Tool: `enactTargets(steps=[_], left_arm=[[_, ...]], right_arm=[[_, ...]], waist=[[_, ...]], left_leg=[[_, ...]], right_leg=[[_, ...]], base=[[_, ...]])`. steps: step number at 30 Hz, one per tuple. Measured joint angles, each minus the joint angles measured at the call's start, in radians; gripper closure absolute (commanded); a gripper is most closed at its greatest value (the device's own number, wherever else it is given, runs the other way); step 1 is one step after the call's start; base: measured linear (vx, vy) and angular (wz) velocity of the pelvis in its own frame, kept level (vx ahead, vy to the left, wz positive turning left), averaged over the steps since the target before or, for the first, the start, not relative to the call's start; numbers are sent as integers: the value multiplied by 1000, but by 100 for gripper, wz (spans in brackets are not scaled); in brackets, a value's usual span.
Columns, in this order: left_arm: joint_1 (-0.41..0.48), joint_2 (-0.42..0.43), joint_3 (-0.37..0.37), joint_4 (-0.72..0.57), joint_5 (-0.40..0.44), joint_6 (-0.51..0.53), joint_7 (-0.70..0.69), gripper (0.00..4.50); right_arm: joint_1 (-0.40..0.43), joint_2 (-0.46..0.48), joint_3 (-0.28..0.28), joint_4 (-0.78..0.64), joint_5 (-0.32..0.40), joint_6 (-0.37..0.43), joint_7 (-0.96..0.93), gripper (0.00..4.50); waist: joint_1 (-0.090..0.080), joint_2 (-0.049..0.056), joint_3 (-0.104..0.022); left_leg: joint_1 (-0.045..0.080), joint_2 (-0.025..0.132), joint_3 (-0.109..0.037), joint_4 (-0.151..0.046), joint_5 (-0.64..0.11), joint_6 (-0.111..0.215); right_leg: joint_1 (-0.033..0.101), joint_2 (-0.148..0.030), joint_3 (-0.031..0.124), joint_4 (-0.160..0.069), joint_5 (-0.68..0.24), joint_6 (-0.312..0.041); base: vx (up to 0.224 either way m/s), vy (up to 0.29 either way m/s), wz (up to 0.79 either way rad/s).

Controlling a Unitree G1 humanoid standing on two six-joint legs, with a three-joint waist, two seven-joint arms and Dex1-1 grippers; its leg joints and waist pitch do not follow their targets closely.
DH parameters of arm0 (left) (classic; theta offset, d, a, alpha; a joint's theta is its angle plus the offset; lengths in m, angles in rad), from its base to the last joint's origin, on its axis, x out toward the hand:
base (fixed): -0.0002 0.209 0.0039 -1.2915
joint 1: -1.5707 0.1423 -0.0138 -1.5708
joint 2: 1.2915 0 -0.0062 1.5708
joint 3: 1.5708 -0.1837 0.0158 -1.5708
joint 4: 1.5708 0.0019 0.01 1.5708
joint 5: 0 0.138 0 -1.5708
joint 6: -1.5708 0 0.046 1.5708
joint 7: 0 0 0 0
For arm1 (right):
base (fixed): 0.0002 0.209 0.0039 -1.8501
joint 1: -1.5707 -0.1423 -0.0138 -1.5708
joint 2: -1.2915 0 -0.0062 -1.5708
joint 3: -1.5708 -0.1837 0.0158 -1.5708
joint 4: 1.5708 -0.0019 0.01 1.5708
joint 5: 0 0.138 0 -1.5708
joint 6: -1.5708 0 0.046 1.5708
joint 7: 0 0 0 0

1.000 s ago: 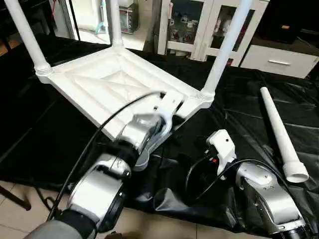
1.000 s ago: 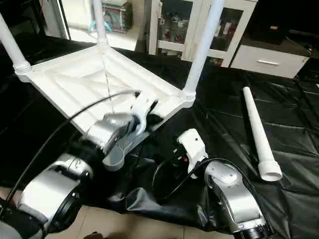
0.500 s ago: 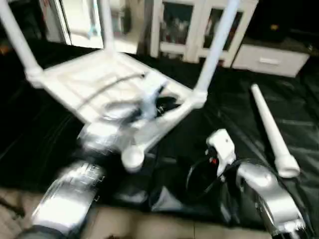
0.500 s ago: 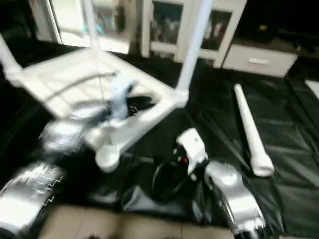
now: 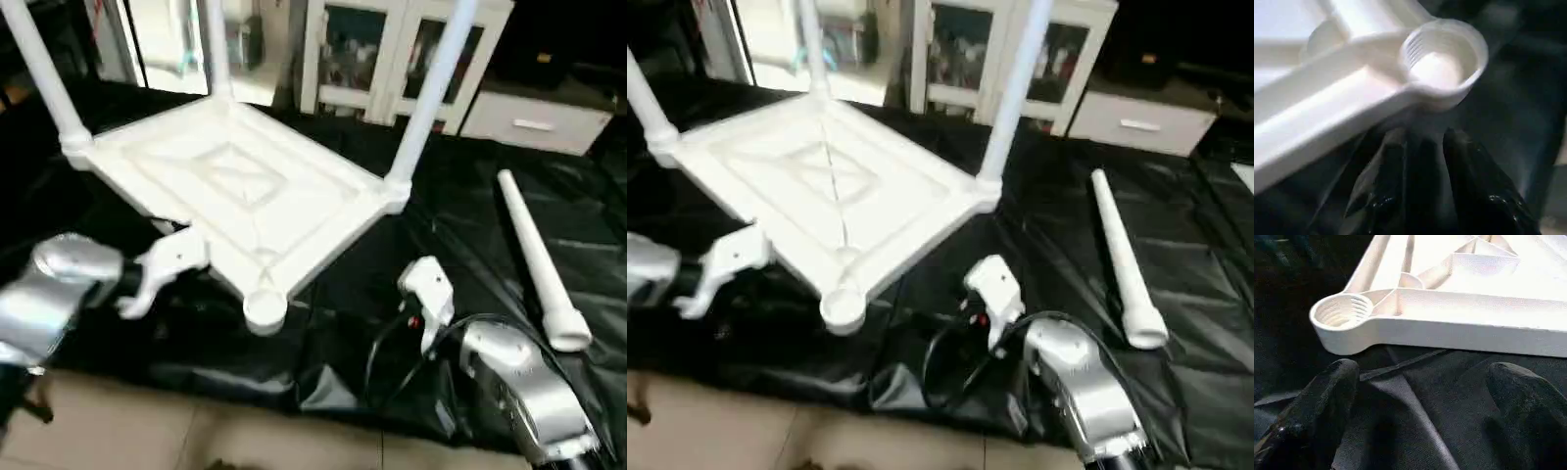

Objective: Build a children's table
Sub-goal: Rotate table base

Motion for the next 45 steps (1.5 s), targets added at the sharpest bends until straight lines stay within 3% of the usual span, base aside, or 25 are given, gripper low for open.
enactTargets(steps=[4, 9, 12, 17, 23, 29, 32, 34, 37, 44, 45], left_arm=[[-19, -106, -40, 77, 70, -5, 132, 310], [-35, -151, -103, 126, 129, -8, 179, 310], [-41, -181, -129, 137, 152, -25, 191, 310], [-42, -250, -134, 134, 153, -21, 202, 310], [-68, -432, -190, 147, 135, -53, 256, 310], [-108, -552, -207, 134, 120, -99, 295, 310], [-85, -562, -244, 62, 97, -99, 243, 310], [-72, -517, -246, 17, 66, -76, 188, 310], [-74, -457, -227, -21, 33, -45, 133, 274], [-154, -443, -162, 43, 45, -123, 155, 217], [-191, -453, -166, 117, 76, -192, 180, 209]], right_arm=[[0, 0, 4, 0, -1, 0, -5, 0], [-1, -2, 0, 9, -19, -3, -40, 0], [-5, -4, -32, 32, -36, -9, -73, 0], [-11, -6, -56, 39, -40, -10, -97, 0], [-10, -7, -73, 43, -43, -11, -119, 0], [-8, -7, -74, 48, -48, -12, -128, 0], [-7, -8, -73, 48, -53, -12, -128, 0], [-6, -8, -74, 48, -52, -12, -128, 0], [-4, -13, -74, 48, -52, -12, -128, 0], [-1, -16, -77, 48, -44, -18, -125, 0], [4, -21, -79, 48, -39, -18, -110, 0]], waist=[[3, -2, -1], [0, -4, -1], [2, -3, -2], [7, -1, -2], [6, -2, -2], [-7, -1, -2], [-10, -1, -2], [-15, -1, -2], [-18, -1, -1], [-15, -2, -1], [-12, -2, -1]], left_leg=[[-1, -1, 1, 0, 0, 0], [-1, -1, 0, 0, 1, -1], [0, -1, 1, 0, 1, -1], [-1, -4, 1, 1, 1, 0], [-3, -4, 1, 1, 1, 0], [-5, -3, 1, 1, 1, 0], [-6, -3, 1, 1, 1, 0], [-6, -2, 1, 1, 1, 0], [-4, -2, 1, 1, 1, 0], [-3, -4, 1, 2, 1, 0], [-4, -4, 1, 2, 1, 0]], right_leg=[[-1, 0, 1, 1, 0, 0], [-1, 1, 2, 2, -1, 2], [0, 1, 3, 2, -2, 3], [0, -1, 3, 2, -2, 3], [0, -2, 3, 2, -2, 4], [-1, 0, 3, 2, -3, 6], [-1, 0, 4, 2, -3, 6], [-2, 1, 4, 3, -4, 5], [-1, 1, 4, 3, -4, 7], [0, -1, 4, 3, -4, 7], [0, -1, 4, 3, -4, 7]], base=[[0, 0, 0], [0, 0, 0], [0, 0, 0], [0, 0, 0], [0, 0, 0], [0, 0, 0], [0, 0, 0], [0, 0, 0], [0, 0, 0], [0, 0, 0], [0, 0, 0]])
